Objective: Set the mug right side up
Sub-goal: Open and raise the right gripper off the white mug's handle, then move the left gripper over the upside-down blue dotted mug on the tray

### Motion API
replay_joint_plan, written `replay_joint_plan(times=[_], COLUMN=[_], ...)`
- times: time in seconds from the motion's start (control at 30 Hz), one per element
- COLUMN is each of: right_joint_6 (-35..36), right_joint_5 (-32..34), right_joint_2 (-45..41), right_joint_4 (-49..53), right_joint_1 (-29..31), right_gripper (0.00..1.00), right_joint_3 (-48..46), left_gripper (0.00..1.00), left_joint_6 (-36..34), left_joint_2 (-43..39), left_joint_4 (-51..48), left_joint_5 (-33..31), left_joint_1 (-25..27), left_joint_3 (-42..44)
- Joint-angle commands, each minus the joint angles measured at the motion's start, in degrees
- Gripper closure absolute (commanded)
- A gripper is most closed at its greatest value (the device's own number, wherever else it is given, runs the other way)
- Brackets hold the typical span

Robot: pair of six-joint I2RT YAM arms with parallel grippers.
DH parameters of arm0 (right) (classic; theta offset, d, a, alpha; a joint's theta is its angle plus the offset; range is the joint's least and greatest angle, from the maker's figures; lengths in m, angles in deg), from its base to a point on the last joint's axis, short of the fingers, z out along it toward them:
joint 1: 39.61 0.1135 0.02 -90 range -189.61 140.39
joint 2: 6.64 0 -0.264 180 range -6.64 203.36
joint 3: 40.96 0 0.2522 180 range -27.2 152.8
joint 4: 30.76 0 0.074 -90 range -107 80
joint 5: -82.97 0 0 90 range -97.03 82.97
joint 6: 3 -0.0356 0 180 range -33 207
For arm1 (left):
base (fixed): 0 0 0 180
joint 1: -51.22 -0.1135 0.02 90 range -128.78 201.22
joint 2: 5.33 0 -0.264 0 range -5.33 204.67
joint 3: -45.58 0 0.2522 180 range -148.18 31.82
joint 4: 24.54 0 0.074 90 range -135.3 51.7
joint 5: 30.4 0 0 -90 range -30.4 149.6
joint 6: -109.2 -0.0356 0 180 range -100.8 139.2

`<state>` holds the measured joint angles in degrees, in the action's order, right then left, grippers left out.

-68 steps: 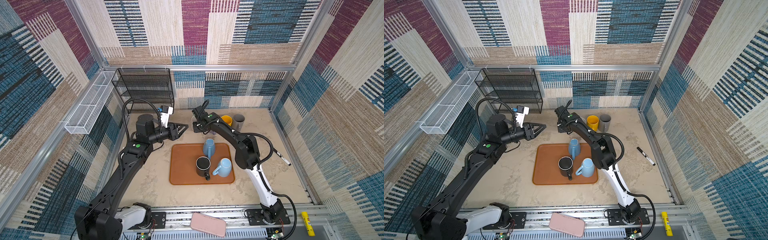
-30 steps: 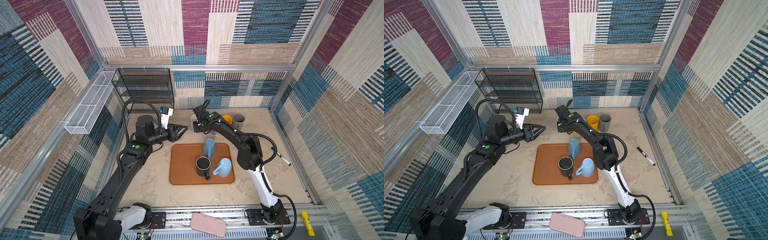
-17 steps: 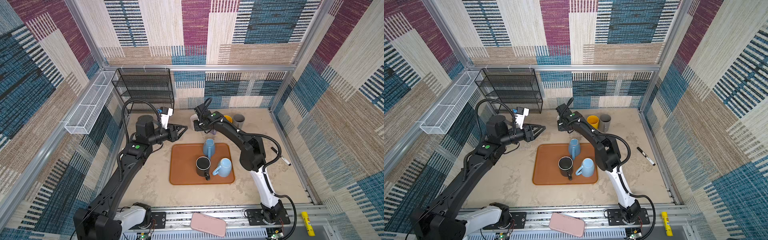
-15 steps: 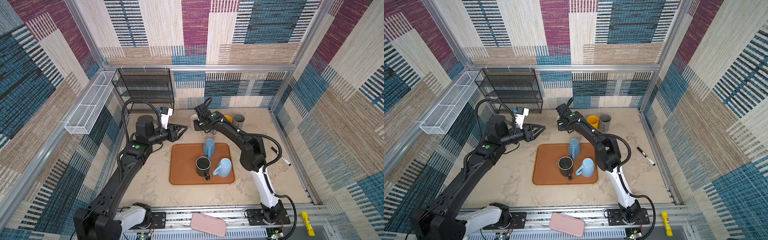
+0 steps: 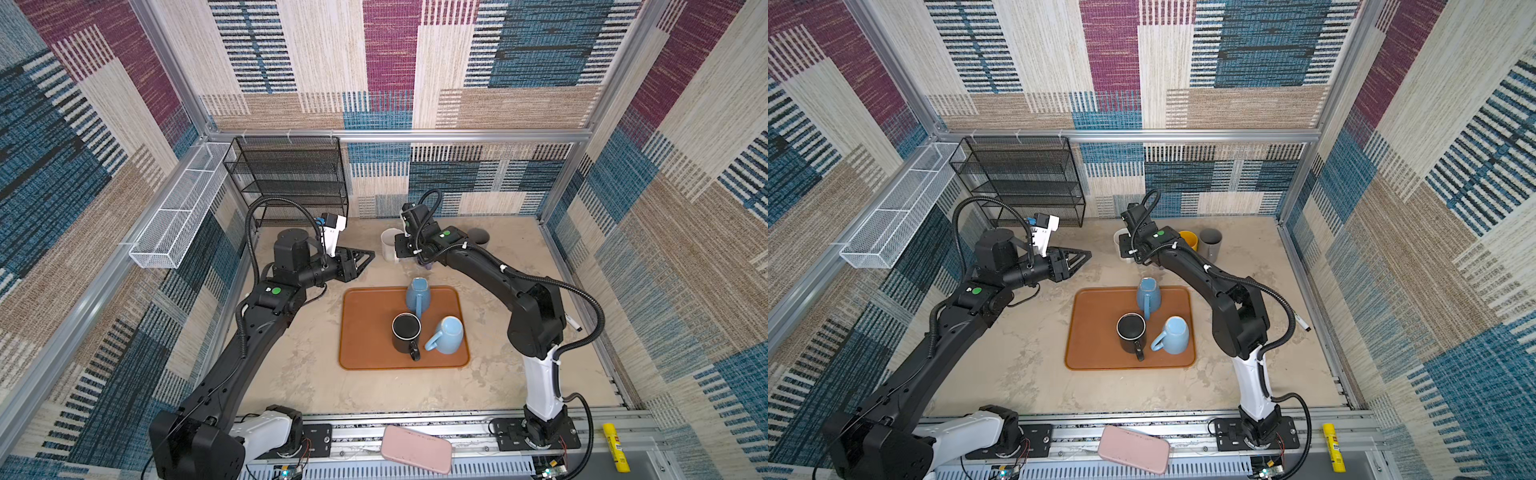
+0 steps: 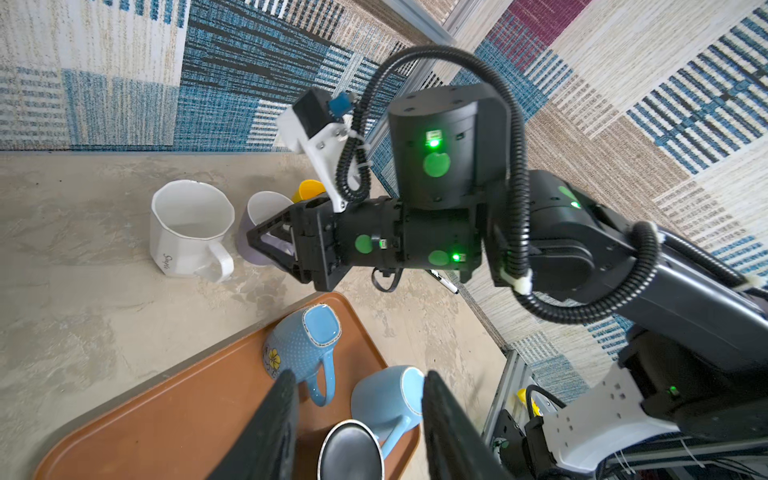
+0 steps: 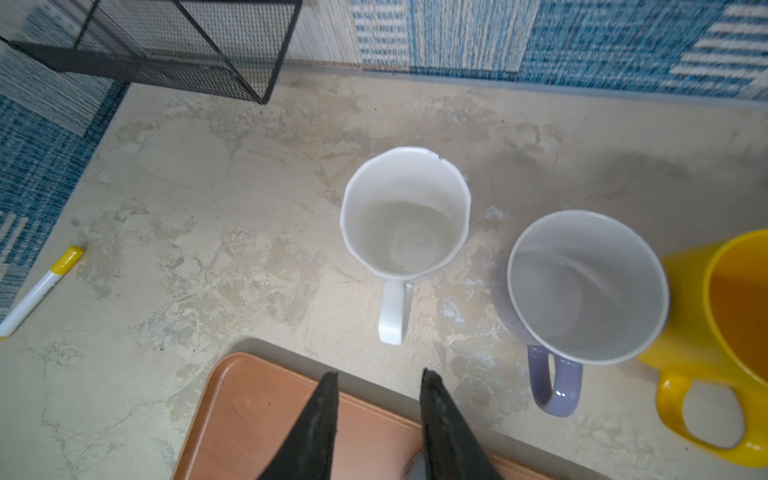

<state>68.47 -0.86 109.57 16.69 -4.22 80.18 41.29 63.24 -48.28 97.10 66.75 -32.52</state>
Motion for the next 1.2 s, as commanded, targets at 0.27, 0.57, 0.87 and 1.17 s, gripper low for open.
replay_joint_plan(times=[0.27, 0.57, 0.87, 1.17], right_joint_6=[2.79, 4.10, 3.70, 2.98], right_joint_5=[5.19, 7.61, 5.58, 5.03], right_joint_2=[-5.93, -11.69, -17.52, -17.68], right_joint_4=[-4.97, -7.59, -10.42, -10.05], right_joint_1=[0.07, -0.15, -3.01, -6.16], right_gripper=[0.63, 0.64, 0.63, 0.60], right_joint_3=[-2.64, -7.63, -12.78, -14.08], left_gripper=[0.54, 0.56, 0.58, 0.58], left_joint_6=[-1.58, 1.63, 5.68, 10.27], left_joint_2=[3.45, 7.37, 7.94, 12.98], left_joint_4=[-11.23, -17.46, -22.02, -22.36], left_joint_5=[-13.21, -20.41, -25.31, -28.82], left_joint_1=[0.00, 1.43, 8.68, 18.28], left_joint_3=[-4.73, -5.36, -1.79, -2.16])
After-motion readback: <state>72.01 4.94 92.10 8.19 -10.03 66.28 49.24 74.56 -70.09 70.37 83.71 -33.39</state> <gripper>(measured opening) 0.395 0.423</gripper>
